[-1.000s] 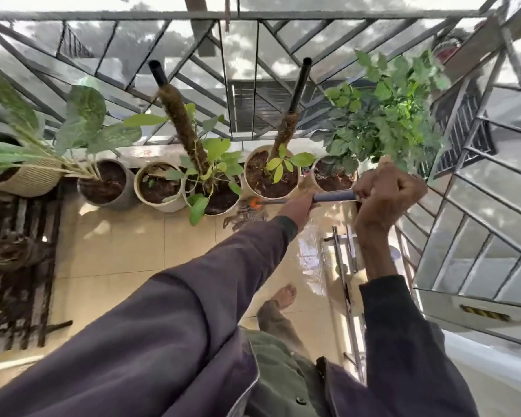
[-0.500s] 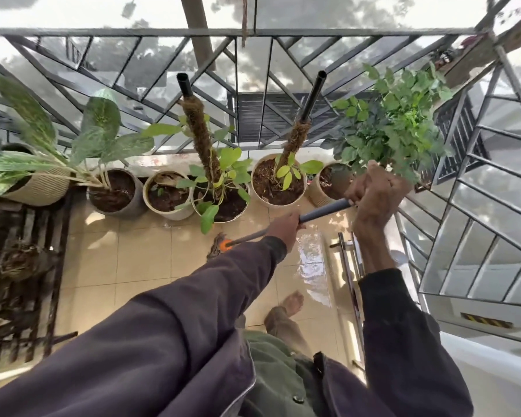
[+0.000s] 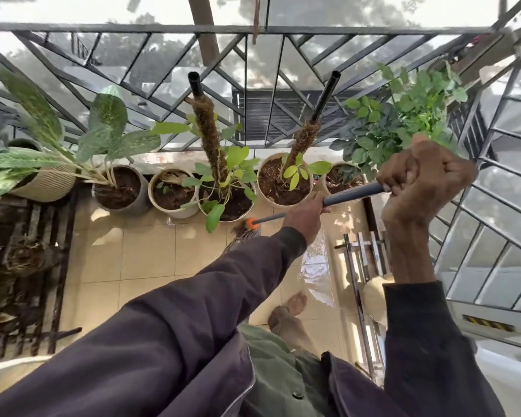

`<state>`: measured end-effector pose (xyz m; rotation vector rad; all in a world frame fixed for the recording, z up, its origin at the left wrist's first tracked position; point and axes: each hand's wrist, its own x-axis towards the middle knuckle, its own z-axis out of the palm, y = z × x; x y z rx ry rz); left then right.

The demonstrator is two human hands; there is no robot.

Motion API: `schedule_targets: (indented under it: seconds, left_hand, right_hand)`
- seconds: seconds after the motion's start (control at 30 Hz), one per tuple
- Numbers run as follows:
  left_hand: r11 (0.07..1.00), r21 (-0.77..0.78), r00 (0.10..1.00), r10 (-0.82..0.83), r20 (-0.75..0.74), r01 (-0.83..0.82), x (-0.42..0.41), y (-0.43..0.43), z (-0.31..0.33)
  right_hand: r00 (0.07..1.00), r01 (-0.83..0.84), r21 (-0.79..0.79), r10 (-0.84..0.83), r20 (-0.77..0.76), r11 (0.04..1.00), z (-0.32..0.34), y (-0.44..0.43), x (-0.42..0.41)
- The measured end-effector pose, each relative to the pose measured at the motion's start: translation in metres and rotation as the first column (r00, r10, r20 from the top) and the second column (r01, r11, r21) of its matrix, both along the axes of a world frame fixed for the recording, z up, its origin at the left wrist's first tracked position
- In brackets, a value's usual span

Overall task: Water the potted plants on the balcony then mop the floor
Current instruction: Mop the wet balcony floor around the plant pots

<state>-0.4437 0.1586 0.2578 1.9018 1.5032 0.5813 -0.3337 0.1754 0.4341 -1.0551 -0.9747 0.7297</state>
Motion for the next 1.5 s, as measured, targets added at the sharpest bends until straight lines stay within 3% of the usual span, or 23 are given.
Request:
schedule_targets:
  seconds: [0.13,0.33,0.5,0.63,0.77,0.9,1.27,1.4,1.5]
  left_hand:
    - [0.998,-0.037,0.999,0.051,0.011,-0.051,0.002,0.028,-0.005]
    - [0.951,-0.304,0.996,0.075,0.047,-0.057,-0.027,0.046,-0.031]
    - [0.943,-0.32,0.988,0.127,0.09,-0.092,-0.021,0.055,-0.017]
    - [0.947,-0.313,0.994,0.095,0.055,-0.073,-0.017,0.06,-0.007]
    - [0.946,-0.315,0.995,0.091,0.029,-0.078,-0.014,0.051,-0.004]
    - [0.944,-0.321,0.997,0.07,-0.022,-0.073,-0.008,0.035,-0.003]
    - [0.945,-0.321,0.975,-0.012,-0.22,-0.06,-0.027,-0.016,-0.03]
    - [0.936,-0.349,0.977,-0.024,-0.211,-0.053,-0.036,-0.029,-0.034]
    - [0.959,-0.285,0.985,-0.052,-0.165,0.003,-0.032,-0.028,-0.026]
  right_hand:
    - [1.0,0.006,0.025,-0.006,0.014,1.0,-0.016,0.007,-0.01]
    - [0.988,0.074,-0.229,-0.04,0.151,0.971,-0.065,-0.01,-0.041]
    - [0.981,0.123,-0.353,-0.059,0.185,0.927,-0.042,0.011,-0.043]
    - [0.991,0.105,-0.49,-0.048,0.128,0.866,-0.027,0.019,-0.037]
    - [0.98,0.151,-0.4,-0.086,0.177,0.904,-0.022,0.019,-0.036]
    - [0.984,0.17,-0.343,-0.141,0.106,0.924,-0.019,0.021,-0.026]
    - [0.99,0.093,-0.435,-0.131,-0.058,0.896,-0.042,-0.005,-0.015]
    - [0.993,0.045,-0.462,-0.089,-0.072,0.886,-0.045,-0.01,-0.015]
    - [0.991,0.036,-0.35,-0.078,-0.108,0.936,-0.026,-0.009,-0.009]
